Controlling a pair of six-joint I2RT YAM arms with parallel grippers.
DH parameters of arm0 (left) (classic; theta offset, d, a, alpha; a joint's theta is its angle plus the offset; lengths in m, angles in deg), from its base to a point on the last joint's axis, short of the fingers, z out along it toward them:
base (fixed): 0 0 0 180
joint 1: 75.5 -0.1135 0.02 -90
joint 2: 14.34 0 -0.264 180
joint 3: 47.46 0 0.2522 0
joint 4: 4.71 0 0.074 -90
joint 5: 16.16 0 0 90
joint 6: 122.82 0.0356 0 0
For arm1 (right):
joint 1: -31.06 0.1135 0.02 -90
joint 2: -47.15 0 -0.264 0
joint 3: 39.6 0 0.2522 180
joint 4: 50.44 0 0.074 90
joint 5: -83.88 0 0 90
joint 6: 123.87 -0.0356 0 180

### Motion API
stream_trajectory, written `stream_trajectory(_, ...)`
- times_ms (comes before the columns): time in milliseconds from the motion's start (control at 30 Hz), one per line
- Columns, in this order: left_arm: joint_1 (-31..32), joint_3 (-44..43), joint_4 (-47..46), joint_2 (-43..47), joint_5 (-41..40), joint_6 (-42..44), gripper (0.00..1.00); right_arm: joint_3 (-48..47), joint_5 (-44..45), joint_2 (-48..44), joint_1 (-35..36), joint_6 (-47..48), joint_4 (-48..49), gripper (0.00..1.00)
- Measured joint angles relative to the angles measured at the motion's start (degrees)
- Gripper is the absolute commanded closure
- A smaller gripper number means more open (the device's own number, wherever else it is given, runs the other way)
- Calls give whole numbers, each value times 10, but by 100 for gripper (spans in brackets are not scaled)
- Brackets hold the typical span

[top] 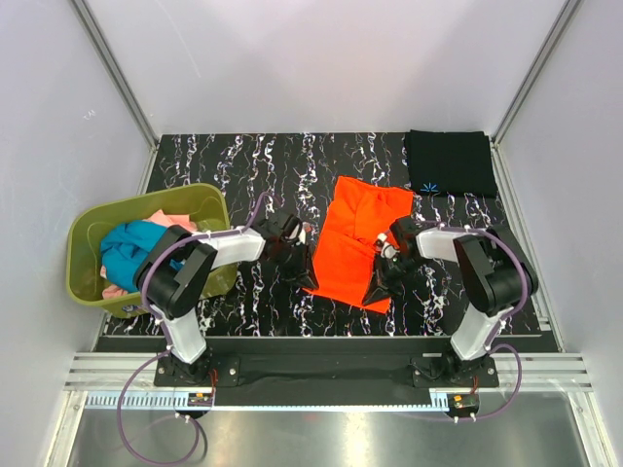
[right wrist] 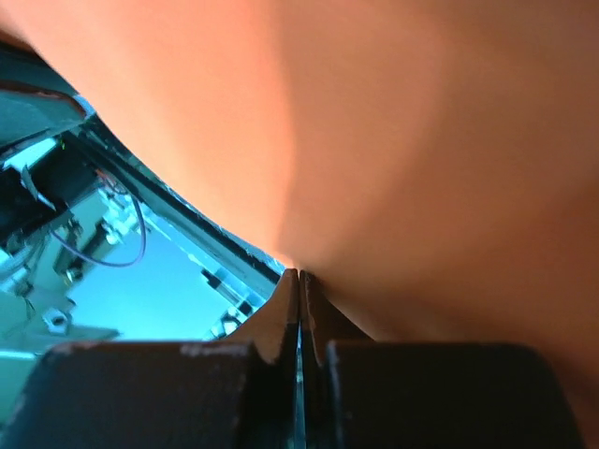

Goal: Fold and stack the t-shirts
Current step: Fold the tshirt

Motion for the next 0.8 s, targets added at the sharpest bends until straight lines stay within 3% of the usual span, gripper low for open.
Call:
stream_trajectory(200, 0, 31, -26, 21, 8, -2, 71, -15, 62, -65, -13, -18, -63, 87)
stream_trajectory(433, 0, 59, -25, 44, 12, -2, 71, -89, 136, -79, -79, -16, -103, 85)
stream_trajectory(800, 1, 106, -42, 78, 19, -19, 71, -214, 169, 86, -97, 18, -132, 86)
